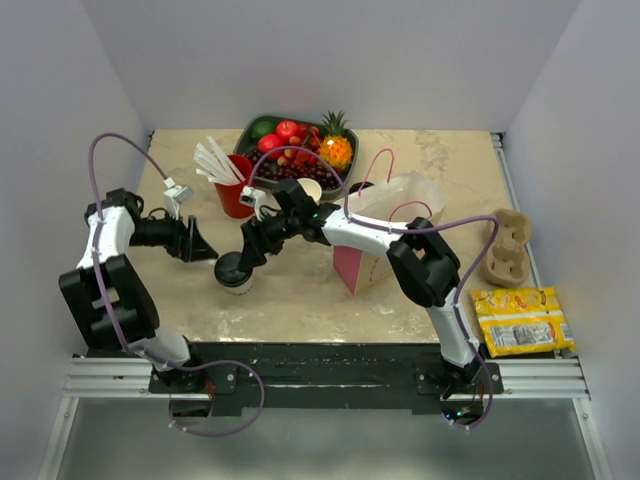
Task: Pack the takeout coffee
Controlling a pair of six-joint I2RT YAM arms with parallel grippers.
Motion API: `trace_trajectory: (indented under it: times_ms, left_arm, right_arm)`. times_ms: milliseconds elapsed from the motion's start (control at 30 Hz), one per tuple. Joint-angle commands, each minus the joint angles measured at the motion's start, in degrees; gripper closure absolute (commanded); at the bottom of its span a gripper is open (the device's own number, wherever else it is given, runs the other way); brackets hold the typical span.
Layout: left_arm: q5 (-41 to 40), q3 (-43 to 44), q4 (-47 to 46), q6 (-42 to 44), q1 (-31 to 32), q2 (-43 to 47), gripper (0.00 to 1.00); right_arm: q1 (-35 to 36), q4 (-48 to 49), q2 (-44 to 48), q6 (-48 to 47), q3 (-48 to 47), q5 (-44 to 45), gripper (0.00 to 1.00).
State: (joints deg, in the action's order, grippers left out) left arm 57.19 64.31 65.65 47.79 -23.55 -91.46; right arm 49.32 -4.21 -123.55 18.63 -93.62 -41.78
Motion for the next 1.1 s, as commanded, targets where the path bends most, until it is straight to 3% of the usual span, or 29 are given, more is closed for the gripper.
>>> trace_trajectory:
  times_ms: [0, 100, 233, 500, 1067]
  left_arm:
    - [0.6, 0.7, -3.6, -2.2, 0.2, 10.5, 0.12]
    - [-2.4, -0.5, -8.2, -7.6, -0.1, 16.5, 0.12]
    - [-5.6, -0.9, -15.4, -15.5, -0.1, 23.1, 0.12]
    - [-8.8, -0.7, -19.7, -24.3, -0.1, 27.9, 0.12]
    - [-11.1, -0.5, -17.6, -26.6, -0.1, 30.8, 0.13]
  right_arm:
    - [0.0, -5.2, 6.0, -9.7, -4.0, 1.1, 0.23]
    - [0.0, -9.3, 7.8, -17.0, -5.8, 2.5, 0.2]
    - [0.1, -11.5, 10.6, -36.5, -5.8, -0.1, 0.04]
    - [3.4, -11.1, 11.6, -55.8, -4.4, 0.4, 0.01]
    - [6.3, -8.2, 3.1, -51.8, -8.0, 2.1, 0.01]
